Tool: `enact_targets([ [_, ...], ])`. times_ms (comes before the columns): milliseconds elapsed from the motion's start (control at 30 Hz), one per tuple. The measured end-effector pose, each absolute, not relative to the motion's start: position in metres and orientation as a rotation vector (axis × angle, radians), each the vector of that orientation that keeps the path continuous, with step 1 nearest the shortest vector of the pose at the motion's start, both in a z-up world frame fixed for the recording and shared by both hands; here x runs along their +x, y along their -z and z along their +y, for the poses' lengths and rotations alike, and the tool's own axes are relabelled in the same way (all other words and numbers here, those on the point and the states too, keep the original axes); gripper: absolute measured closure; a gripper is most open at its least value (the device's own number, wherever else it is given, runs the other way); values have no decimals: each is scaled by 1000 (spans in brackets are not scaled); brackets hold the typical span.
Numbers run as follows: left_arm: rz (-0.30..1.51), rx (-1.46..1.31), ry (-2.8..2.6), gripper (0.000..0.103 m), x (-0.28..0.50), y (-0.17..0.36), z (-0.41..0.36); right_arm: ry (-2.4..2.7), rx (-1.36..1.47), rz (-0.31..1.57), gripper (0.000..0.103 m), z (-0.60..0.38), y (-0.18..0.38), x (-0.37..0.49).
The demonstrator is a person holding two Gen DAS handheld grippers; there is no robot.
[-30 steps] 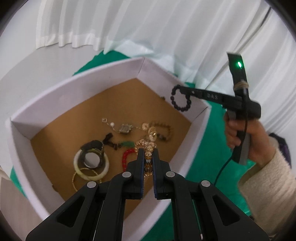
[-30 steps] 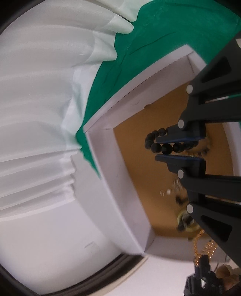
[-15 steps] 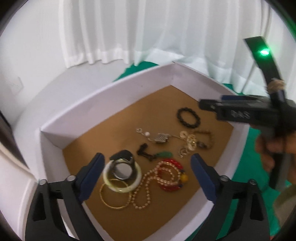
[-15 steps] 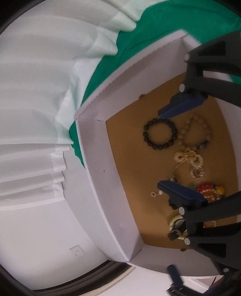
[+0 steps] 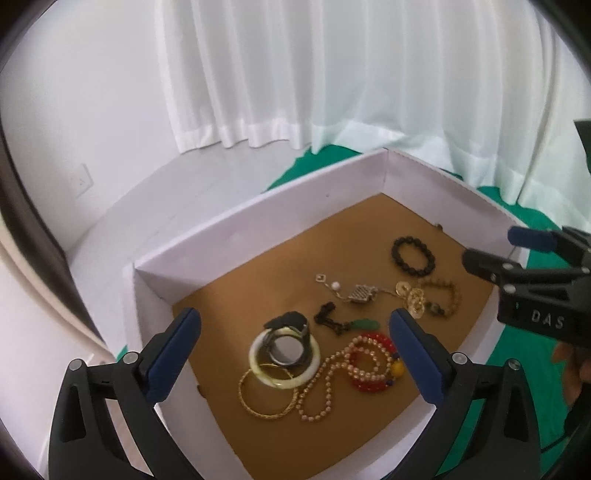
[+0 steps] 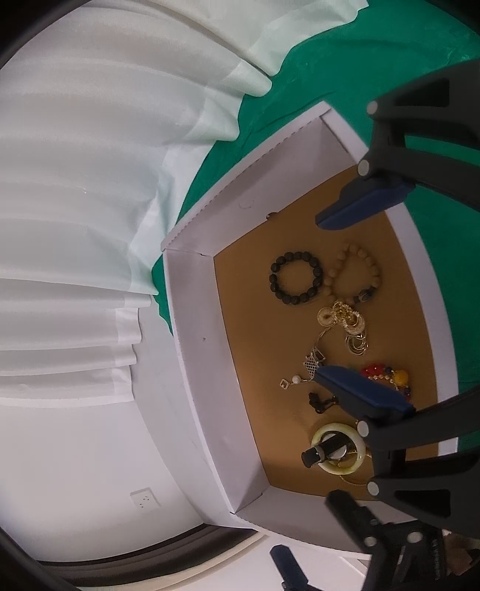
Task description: Organize jewelry
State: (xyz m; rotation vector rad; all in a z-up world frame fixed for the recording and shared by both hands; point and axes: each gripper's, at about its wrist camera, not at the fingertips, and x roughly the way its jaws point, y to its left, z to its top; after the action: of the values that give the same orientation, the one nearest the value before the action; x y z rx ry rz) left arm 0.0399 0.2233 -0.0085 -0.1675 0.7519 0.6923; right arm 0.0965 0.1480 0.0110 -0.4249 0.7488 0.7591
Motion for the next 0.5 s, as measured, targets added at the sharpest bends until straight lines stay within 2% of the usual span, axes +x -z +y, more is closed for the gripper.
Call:
enact_targets([
  [233,794,-141,-768,1,38,5,218,-721,-445,744,21,141,-10,88],
  [367,856,-233,-650,1,34,5,220,-698,-456,786,21,140,-5,86],
  [500,818,-287,-651,1,28,-7,222,-668,-459,841,21,141,0,84],
])
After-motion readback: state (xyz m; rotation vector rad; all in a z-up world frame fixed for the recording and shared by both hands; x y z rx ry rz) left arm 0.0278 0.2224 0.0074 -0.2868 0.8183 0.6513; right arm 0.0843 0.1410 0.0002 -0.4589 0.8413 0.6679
